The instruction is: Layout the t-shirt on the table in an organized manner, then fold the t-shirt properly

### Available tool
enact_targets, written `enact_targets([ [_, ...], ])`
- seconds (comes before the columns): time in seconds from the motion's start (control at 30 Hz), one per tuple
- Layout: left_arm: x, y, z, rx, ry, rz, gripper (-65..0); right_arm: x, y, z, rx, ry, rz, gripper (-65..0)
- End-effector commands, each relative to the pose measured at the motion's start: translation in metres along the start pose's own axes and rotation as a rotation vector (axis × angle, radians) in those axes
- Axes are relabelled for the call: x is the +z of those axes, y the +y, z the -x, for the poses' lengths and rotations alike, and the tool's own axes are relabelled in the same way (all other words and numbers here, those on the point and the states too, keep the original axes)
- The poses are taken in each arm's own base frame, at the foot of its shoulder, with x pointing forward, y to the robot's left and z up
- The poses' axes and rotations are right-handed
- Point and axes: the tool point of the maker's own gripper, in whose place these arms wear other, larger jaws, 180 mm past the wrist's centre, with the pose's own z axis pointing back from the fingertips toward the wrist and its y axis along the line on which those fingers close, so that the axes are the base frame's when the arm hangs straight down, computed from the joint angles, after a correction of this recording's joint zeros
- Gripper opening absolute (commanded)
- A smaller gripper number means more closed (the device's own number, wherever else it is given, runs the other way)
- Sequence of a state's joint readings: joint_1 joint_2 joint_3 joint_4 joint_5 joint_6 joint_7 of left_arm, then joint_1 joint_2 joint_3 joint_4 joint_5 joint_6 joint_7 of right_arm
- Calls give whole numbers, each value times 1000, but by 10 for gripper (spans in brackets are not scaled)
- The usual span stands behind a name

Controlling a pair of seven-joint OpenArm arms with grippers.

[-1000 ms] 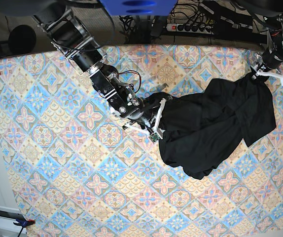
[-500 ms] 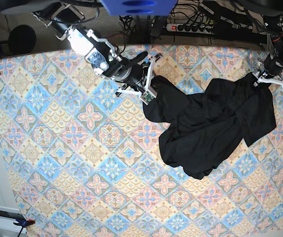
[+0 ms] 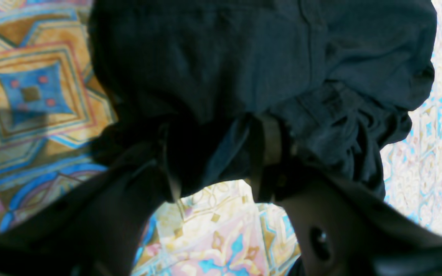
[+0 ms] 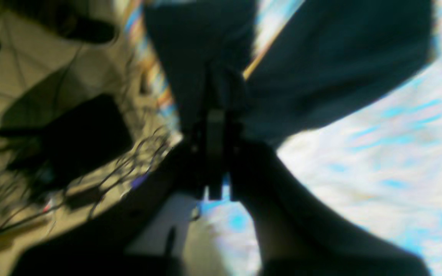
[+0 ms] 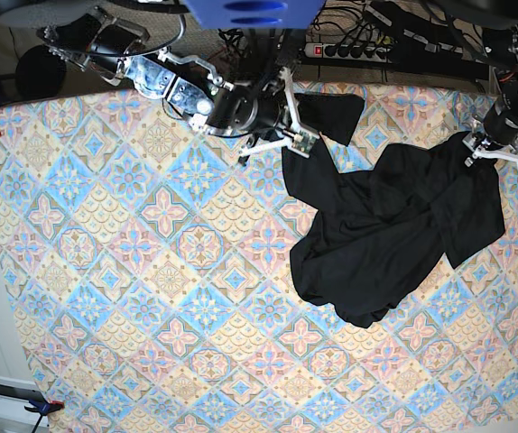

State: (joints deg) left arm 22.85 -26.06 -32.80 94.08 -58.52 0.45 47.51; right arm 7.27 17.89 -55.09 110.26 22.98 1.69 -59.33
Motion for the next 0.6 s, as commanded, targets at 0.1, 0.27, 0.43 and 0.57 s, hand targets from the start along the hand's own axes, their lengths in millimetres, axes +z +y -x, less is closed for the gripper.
enact_targets([
  [0.1,6,0,-7,-26,-18,0,-387,13,-33,-43,-16,-121,78,-463],
  [0.27,6,7,-5,-52,-16,-33,-387,23,-56,-97,17,-268,130,-331],
  [0.43,6,8,-5,-57,-16,-39,-387,7,-94,-132,-1,-292,183,-309],
  [0.57,6,8,-5,-57,-16,-39,-387,-20,-121,-127,-50,-254,212,-309],
])
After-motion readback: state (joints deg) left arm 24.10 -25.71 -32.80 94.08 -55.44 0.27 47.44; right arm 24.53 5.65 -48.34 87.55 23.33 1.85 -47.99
